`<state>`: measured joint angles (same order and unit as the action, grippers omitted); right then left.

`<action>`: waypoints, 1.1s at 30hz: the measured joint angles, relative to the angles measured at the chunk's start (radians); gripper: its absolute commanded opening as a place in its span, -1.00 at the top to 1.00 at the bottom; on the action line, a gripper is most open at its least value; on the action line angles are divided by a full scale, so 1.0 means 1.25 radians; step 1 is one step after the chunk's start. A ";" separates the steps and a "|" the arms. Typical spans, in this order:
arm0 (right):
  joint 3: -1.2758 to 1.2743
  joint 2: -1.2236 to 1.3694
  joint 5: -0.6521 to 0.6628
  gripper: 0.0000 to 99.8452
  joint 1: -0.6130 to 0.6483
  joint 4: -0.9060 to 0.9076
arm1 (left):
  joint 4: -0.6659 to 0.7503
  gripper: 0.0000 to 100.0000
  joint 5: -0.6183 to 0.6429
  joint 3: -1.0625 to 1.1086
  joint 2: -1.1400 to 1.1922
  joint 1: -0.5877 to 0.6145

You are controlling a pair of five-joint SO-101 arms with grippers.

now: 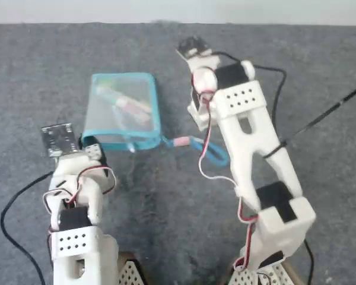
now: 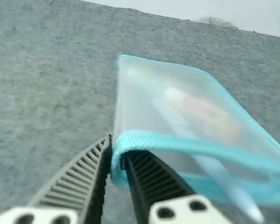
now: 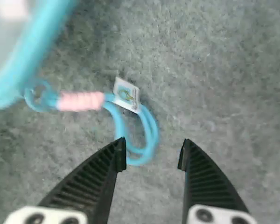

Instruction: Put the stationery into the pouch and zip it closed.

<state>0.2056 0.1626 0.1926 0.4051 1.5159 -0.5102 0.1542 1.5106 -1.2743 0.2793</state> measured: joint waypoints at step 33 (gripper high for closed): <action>-0.712 -0.245 0.163 0.40 0.203 -0.615 | -0.108 0.97 -0.049 -0.036 0.000 -0.112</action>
<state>-0.6843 -0.1442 0.3966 0.6582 0.7472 -0.6452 0.0928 1.4661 -1.2743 0.1396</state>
